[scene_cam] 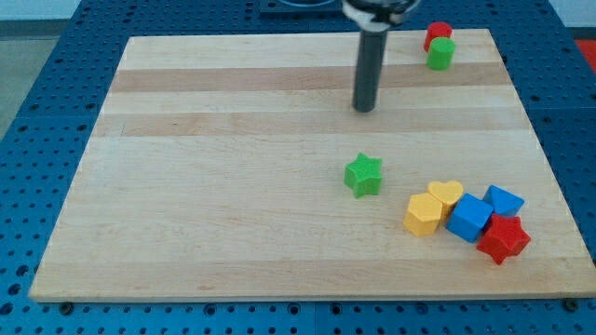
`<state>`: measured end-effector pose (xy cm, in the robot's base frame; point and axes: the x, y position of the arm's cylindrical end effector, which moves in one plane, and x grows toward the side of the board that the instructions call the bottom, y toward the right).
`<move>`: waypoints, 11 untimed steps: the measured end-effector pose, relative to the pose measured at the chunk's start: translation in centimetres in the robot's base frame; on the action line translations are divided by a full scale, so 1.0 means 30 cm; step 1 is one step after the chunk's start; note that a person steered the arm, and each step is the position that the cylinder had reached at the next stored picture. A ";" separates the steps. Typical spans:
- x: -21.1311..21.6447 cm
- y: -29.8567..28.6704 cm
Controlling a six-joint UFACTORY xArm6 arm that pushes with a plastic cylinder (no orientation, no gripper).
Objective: Slide the green star towards up
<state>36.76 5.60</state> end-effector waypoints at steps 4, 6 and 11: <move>0.464 -0.302; 0.476 -0.115; 0.356 0.051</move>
